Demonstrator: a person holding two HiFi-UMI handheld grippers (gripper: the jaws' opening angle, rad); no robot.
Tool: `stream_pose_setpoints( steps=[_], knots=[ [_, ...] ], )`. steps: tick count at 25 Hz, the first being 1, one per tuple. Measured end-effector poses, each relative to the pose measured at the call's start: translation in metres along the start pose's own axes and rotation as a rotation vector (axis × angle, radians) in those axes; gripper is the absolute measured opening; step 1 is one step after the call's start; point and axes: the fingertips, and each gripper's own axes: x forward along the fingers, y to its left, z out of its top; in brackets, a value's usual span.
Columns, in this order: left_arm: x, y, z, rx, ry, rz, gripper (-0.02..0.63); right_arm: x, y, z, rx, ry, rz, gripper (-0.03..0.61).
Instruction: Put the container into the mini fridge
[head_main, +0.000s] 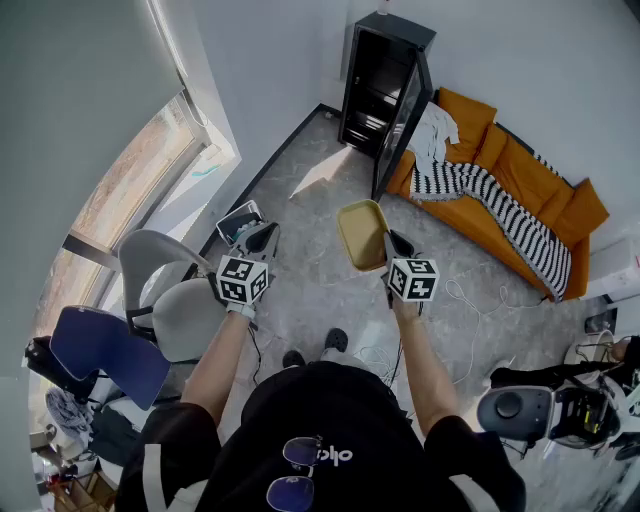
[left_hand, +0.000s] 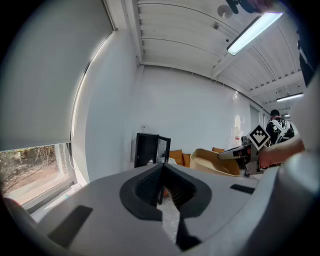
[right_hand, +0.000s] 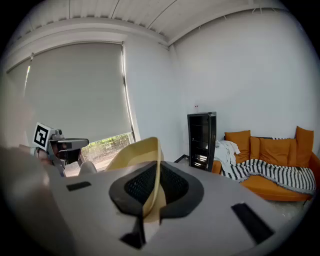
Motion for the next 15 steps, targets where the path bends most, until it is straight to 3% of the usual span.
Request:
stream_pose_setpoints(
  steps=[15],
  knots=[
    [0.062,-0.009,0.010,0.003,0.008,0.006,0.008,0.028,-0.050,0.014,0.009,0.005,0.011,0.026]
  ],
)
